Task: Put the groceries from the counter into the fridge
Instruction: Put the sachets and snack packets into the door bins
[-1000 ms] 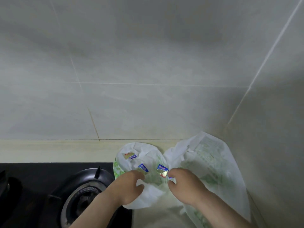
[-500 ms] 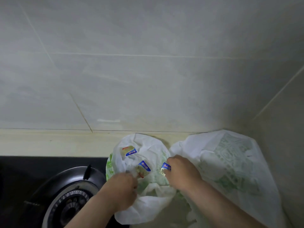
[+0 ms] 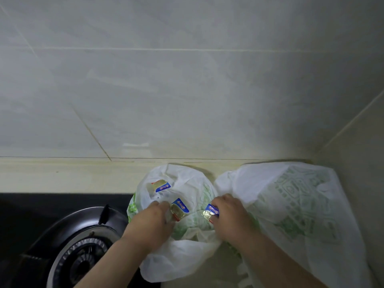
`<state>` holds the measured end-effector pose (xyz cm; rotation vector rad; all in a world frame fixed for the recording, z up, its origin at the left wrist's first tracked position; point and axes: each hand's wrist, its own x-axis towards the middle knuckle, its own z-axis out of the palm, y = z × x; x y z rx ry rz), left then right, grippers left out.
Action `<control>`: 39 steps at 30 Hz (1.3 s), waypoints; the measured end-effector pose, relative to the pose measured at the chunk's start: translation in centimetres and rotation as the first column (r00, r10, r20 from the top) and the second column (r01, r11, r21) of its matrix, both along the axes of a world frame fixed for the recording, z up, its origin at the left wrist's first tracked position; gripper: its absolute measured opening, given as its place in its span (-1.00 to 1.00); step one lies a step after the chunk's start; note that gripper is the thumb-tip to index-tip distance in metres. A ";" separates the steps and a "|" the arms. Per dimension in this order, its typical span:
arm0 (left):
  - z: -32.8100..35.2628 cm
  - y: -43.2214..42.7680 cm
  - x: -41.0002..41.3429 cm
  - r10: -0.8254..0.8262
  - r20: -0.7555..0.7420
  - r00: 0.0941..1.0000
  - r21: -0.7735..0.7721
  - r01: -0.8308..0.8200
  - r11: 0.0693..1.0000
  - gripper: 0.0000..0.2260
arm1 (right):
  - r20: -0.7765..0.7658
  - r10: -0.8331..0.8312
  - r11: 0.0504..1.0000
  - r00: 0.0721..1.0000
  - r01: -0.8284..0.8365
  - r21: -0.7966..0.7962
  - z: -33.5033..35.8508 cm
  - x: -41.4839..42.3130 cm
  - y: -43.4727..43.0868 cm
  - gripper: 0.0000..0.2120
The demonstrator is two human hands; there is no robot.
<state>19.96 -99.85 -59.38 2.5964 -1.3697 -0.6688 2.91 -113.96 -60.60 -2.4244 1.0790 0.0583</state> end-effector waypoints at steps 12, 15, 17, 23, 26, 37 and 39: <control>-1.0 -3.8 0.3 -0.022 -0.007 1.000 -0.017 0.022 1.000 -0.83 | 0.033 0.055 0.997 0.998 -0.057 0.060 0.4 -0.8 -0.9 -0.77; -0.9 -4.0 0.1 -0.014 -0.034 0.999 -0.040 0.012 0.999 -0.86 | -0.005 0.106 0.992 0.994 -0.106 0.069 1.0 -1.0 -1.4 -0.82; -0.9 -3.9 0.0 0.006 -0.049 0.999 -0.048 -0.008 0.999 -0.91 | -0.024 0.126 0.990 0.992 -0.124 0.073 1.2 -1.1 -1.7 -0.88; -1.1 -2.6 -0.5 0.048 -0.124 0.991 -0.092 -0.059 0.994 -0.81 | -0.084 0.129 0.988 0.988 -0.121 0.099 1.7 -2.1 -1.9 -0.77; -1.1 -2.0 -0.7 0.049 -0.144 0.988 -0.094 -0.063 0.994 -0.92 | -0.135 0.122 0.989 0.983 -0.109 0.103 2.0 -2.5 -2.1 -0.78; 0.5 -1.5 -1.0 0.105 -0.359 0.927 -0.175 -0.177 0.969 -0.86 | -0.017 0.004 0.988 1.000 -0.002 0.153 2.1 -4.9 -2.8 -0.76; 0.7 -1.4 -1.0 0.124 -0.424 0.897 -0.199 -0.226 0.954 -0.87 | 0.017 -0.005 0.988 1.000 0.002 0.152 2.1 -5.2 -2.8 -0.80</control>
